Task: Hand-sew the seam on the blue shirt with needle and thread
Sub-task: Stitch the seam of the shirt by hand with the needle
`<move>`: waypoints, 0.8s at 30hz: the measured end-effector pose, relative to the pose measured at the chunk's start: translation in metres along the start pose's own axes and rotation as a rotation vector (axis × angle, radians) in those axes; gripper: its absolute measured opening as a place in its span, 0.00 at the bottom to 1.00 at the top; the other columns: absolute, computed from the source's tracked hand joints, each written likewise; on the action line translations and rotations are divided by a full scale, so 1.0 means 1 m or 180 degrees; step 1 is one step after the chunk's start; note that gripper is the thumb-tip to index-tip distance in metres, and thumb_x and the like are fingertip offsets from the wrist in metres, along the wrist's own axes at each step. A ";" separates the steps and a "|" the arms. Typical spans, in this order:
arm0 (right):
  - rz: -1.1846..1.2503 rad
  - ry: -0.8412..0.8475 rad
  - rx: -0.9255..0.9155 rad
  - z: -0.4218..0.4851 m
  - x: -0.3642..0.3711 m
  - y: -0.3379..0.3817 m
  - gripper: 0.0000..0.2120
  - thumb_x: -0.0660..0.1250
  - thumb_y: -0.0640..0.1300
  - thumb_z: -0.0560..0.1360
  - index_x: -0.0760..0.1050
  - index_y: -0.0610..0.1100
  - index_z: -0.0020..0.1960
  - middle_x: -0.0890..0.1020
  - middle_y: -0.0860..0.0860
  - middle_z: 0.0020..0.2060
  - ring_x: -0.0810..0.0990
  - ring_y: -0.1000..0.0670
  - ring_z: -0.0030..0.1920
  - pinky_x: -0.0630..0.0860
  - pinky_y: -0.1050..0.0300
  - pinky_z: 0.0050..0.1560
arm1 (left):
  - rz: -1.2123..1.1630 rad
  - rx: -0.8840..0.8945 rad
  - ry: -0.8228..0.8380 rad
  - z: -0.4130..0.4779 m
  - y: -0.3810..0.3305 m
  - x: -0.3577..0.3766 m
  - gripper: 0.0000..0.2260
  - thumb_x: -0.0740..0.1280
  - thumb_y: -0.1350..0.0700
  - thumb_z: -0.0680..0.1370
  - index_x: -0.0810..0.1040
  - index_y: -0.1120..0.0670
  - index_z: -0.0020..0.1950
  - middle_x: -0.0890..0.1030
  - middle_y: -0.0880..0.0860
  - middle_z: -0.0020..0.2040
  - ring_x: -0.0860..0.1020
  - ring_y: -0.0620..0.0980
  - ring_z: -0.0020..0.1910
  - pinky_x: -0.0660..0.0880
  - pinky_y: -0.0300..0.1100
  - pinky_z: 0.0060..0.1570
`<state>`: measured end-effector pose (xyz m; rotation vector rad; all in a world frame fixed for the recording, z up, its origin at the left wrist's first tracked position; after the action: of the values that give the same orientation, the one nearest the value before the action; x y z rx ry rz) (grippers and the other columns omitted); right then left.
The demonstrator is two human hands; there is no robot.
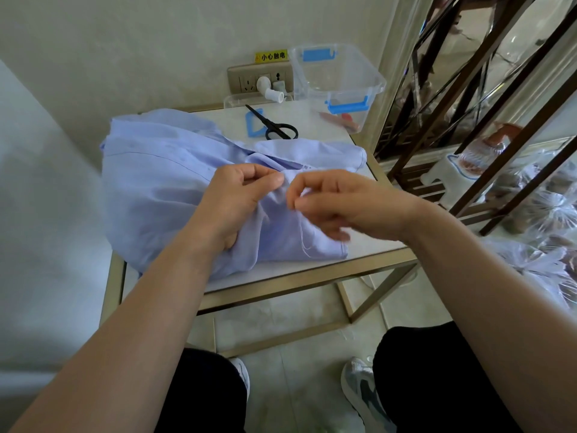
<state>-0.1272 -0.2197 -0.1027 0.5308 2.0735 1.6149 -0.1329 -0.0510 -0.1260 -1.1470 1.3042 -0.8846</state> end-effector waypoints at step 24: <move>-0.1051 0.0936 0.0353 -0.006 0.006 -0.001 0.06 0.72 0.35 0.74 0.81 0.45 0.42 0.68 0.53 0.25 0.60 0.55 0.27 0.55 0.56 0.30 | -0.0136 -0.0157 -0.0007 -0.002 -0.003 -0.001 0.08 0.70 0.57 0.77 0.83 0.52 0.38 0.78 0.42 0.28 0.74 0.37 0.31 0.70 0.29 0.36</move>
<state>-0.1352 -0.2209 -0.1029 -0.0236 2.3241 1.4570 -0.1349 -0.0508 -0.1229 -1.2178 1.3103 -0.8863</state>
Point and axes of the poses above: each hand's wrist, its own z-axis towards the middle knuckle, its own x-axis out of the palm, y = z × x, the point moved 3 cm from there along z, towards the middle knuckle
